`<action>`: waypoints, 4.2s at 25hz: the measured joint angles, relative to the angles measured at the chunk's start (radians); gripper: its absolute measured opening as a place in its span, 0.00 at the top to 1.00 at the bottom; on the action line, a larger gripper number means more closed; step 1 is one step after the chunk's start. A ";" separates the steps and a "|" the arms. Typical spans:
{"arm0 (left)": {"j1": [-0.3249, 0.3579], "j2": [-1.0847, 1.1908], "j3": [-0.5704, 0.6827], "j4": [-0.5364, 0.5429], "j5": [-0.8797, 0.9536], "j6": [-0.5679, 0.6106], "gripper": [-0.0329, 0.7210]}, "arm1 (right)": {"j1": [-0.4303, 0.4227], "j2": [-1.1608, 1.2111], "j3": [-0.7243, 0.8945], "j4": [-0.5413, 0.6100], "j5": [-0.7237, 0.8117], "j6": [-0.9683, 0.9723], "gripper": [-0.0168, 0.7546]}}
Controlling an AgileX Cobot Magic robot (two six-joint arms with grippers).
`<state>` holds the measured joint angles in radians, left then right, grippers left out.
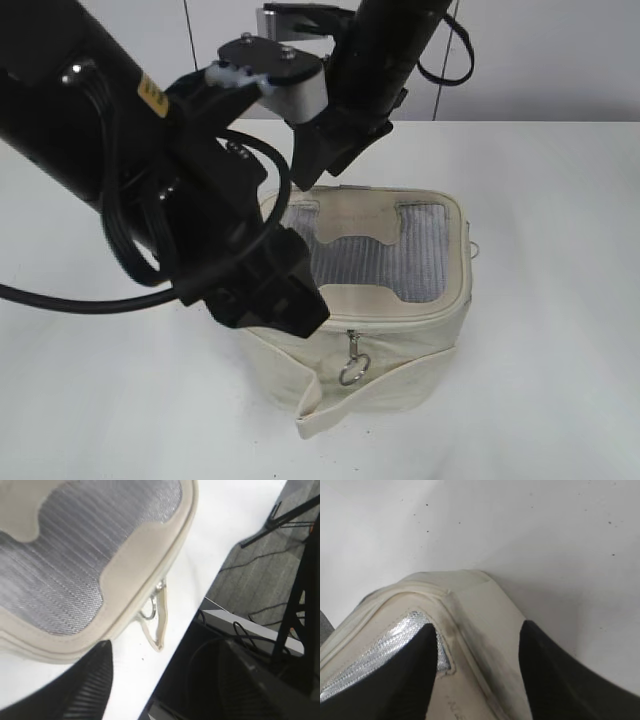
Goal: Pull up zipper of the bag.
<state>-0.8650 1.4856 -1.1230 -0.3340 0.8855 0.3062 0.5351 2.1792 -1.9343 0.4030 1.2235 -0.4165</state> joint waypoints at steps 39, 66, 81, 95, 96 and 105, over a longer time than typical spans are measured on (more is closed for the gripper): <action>0.214 0.745 -0.976 -0.224 0.319 0.320 0.28 | -0.408 -0.612 0.738 -0.069 -0.032 0.152 0.43; 0.180 0.823 -0.996 -0.226 0.341 0.336 0.90 | -0.408 -0.614 0.806 -0.042 -0.123 0.164 0.43; 0.173 0.803 -0.996 -0.185 0.345 0.320 0.90 | -0.408 -0.614 0.914 0.080 -0.263 -0.180 0.43; 0.178 0.785 -0.994 -0.170 0.359 0.316 0.90 | -0.408 -0.537 1.002 0.355 -0.463 -0.820 0.45; 0.178 0.785 -0.994 -0.170 0.359 0.316 0.90 | -0.408 -0.525 1.002 0.368 -0.464 -0.846 0.46; 0.179 0.785 -0.994 -0.170 0.359 0.315 0.90 | -0.408 -0.461 1.003 0.457 -0.515 -1.042 0.46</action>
<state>-0.6858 2.2707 -2.1167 -0.5045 1.2442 0.6211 0.1272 1.7182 -0.9313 0.8599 0.7084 -1.4583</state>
